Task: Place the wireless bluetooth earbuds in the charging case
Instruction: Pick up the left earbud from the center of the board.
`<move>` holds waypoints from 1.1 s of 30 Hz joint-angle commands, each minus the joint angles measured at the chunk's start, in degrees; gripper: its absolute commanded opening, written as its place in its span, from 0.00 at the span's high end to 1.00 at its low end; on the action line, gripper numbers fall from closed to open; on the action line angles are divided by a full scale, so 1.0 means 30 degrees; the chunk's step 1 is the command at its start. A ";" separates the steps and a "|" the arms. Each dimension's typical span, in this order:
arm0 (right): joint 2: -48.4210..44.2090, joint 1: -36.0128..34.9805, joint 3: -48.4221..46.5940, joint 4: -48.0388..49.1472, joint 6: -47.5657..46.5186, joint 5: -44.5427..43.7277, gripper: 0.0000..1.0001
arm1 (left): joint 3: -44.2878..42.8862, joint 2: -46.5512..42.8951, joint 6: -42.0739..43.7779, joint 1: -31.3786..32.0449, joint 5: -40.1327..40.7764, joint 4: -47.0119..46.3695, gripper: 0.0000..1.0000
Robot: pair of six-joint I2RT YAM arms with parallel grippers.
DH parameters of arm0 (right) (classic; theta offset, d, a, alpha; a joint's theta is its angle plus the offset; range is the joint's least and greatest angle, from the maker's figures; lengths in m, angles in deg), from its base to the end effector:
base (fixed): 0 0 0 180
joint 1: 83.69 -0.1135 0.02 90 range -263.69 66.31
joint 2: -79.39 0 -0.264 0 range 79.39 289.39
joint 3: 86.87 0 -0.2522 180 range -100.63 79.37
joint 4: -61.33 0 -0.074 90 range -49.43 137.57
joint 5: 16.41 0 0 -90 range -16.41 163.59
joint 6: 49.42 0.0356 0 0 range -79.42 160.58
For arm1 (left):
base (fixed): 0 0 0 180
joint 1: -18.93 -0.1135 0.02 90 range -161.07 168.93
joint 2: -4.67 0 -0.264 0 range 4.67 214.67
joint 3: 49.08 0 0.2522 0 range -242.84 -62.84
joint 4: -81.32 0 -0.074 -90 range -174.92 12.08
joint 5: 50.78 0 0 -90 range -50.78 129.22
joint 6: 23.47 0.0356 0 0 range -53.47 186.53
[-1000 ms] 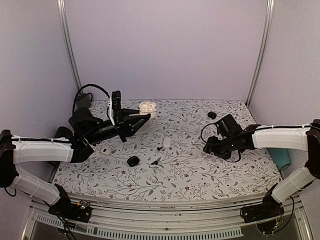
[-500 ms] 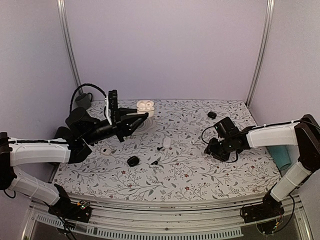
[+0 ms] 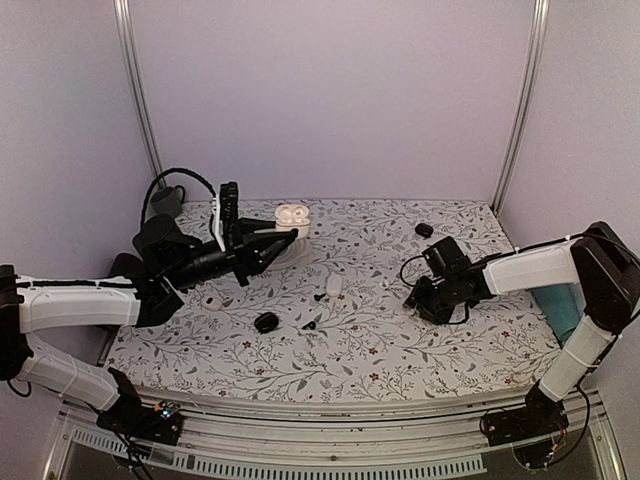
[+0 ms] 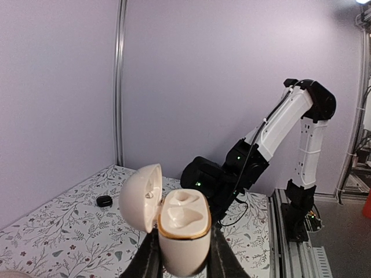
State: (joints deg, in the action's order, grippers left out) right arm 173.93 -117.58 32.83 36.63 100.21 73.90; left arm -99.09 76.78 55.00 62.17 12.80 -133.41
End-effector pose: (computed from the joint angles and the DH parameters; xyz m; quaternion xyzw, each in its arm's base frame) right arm 0.2539 0.1707 0.1409 0.2139 0.9394 0.1968 0.1815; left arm 0.1901 -0.2005 0.2930 0.3378 0.5366 -0.4764 0.6091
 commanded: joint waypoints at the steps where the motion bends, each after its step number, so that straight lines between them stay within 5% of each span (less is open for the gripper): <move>1: 0.0772 0.0171 -0.0911 0.0029 0.0006 -0.0490 0.50 | 0.0020 -0.0513 0.0356 0.0119 0.0071 0.0013 1.00; 15: 0.2286 0.0017 -0.2705 -0.1594 -0.4112 -0.0550 0.55 | -0.0060 -0.0280 0.0196 0.0121 -0.0043 -0.0068 1.00; 25: 0.3090 0.0016 -0.3445 -0.2430 -1.0102 -0.0378 0.54 | -0.0252 0.0026 -0.0066 0.0130 -0.0406 0.0004 1.00; 33: 0.4083 -0.0583 -0.5010 -0.4642 -1.1081 -0.1355 0.59 | -0.0382 0.0094 -0.0169 0.0136 -0.0396 0.0181 1.00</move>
State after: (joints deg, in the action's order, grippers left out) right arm 183.39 -118.04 20.54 28.98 70.07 72.59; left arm -99.09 76.41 55.09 62.17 12.41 -133.04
